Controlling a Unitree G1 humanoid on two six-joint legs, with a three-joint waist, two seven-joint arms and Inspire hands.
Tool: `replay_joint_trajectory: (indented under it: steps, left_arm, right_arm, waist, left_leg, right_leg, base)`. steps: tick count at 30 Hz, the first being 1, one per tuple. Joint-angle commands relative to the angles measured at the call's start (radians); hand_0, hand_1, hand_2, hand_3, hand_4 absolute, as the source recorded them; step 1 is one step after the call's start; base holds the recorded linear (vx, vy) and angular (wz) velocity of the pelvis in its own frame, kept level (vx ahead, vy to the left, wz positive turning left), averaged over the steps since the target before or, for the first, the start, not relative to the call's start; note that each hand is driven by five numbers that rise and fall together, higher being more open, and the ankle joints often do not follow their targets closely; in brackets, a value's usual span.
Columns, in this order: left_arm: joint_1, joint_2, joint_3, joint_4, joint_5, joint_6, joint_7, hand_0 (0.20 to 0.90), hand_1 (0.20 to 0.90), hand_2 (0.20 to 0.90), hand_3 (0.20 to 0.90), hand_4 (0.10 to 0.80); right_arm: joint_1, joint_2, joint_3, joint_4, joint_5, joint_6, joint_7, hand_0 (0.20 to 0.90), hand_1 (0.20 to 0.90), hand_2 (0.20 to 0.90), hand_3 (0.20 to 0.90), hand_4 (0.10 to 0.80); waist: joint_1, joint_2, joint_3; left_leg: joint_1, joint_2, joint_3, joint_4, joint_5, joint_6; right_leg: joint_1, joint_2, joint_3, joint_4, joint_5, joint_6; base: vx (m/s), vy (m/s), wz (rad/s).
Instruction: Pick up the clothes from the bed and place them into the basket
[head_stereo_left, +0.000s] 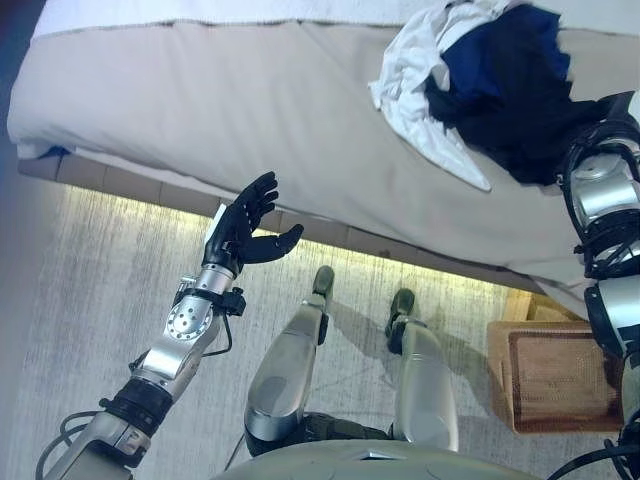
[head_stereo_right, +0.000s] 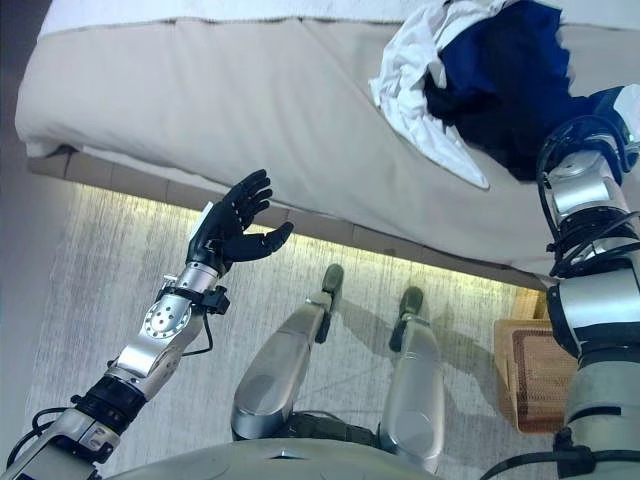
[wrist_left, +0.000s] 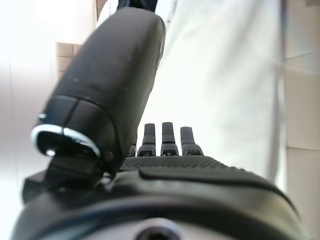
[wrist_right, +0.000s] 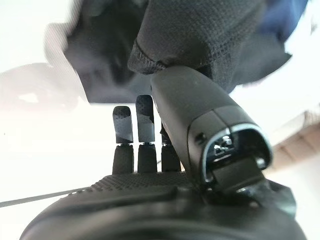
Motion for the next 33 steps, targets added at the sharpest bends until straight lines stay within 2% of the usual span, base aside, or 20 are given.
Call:
replay_joint_trajectory:
  steps: [1,8,9,14,17,26,33]
  left_arm:
    - [0.036,-0.001,0.049,-0.084,-0.010,-0.040,0.018,0.900,0.900,0.900,0.900,0.800]
    - [0.060,-0.019,0.050,-0.044,0.004,0.013,-0.007,0.900,0.900,0.900,0.900,0.800]
    - [0.067,-0.022,0.040,-0.025,0.019,0.028,-0.015,0.900,0.900,0.900,0.900,0.800]
    - [0.065,-0.022,0.031,0.038,0.024,0.072,-0.017,0.900,0.900,0.900,0.900,0.800]
    - [0.069,-0.024,0.022,0.076,0.017,0.120,-0.054,0.900,0.900,0.900,0.900,0.800]
    - [0.087,-0.029,-0.010,0.155,0.044,0.145,-0.073,0.900,0.900,0.900,0.900,0.800]
    - [0.069,-0.022,-0.013,0.202,0.042,0.137,-0.040,0.900,0.900,0.900,0.900,0.800]
  right_arm:
    - [-0.012,-0.126,0.028,-0.064,0.008,-0.087,-0.016,0.300,0.300,0.300,0.200,0.100]
    - [0.019,-0.160,0.001,-0.105,0.044,-0.128,0.028,0.300,0.300,0.300,0.200,0.100]
    - [0.015,-0.178,0.006,-0.124,0.058,-0.138,0.034,0.300,0.300,0.300,0.200,0.100]
    - [-0.034,-0.229,0.030,-0.159,0.116,-0.163,0.028,0.300,0.300,0.300,0.200,0.100]
    - [-0.081,-0.253,0.052,-0.178,0.124,-0.157,0.020,0.300,0.300,0.300,0.200,0.100]
    - [-0.216,-0.318,0.146,-0.214,0.145,-0.132,-0.016,0.300,0.300,0.300,0.200,0.100]
    - [-0.348,-0.379,0.225,-0.211,0.185,-0.110,-0.064,0.300,0.300,0.300,0.200,0.100]
  waist:
    - [-0.006,-0.073,-0.217]
    - [-0.022,-0.104,-0.313]
    - [-0.027,-0.114,-0.343]
    - [-0.042,-0.129,-0.390]
    - [-0.047,-0.134,-0.402]
    - [-0.067,-0.147,-0.423]
    - [-0.089,-0.156,-0.441]
  left_leg:
    - [0.032,0.038,0.071,0.080,-0.128,-0.015]
    - [0.154,0.052,0.075,-0.006,-0.126,-0.021]
    - [0.190,0.059,0.076,-0.032,-0.124,-0.023]
    - [0.243,0.068,0.080,-0.066,-0.127,-0.025]
    - [0.257,0.068,0.078,-0.071,-0.132,-0.026]
    - [0.293,0.061,0.085,-0.075,-0.151,-0.020]
    - [0.326,0.065,0.092,-0.165,-0.115,-0.019]
  right_leg:
    - [0.118,0.043,-0.030,-0.112,0.030,-0.030]
    - [0.235,0.052,-0.010,-0.199,0.046,-0.015]
    - [0.262,0.054,-0.002,-0.219,0.052,-0.010]
    - [0.305,0.058,0.011,-0.245,0.057,-0.006]
    - [0.318,0.058,0.015,-0.249,0.055,-0.004]
    - [0.343,0.054,0.047,-0.271,0.069,0.009]
    - [0.338,0.058,0.073,-0.309,0.108,0.034]
  base:
    - [0.144,0.020,-0.11]
    - [0.128,0.012,-0.07]
    - [0.106,0.014,0.05]
    - [0.063,0.023,-0.04]
    - [0.010,0.040,0.01]
    - [-0.013,0.070,-0.05]
    - [-0.033,0.039,-0.10]
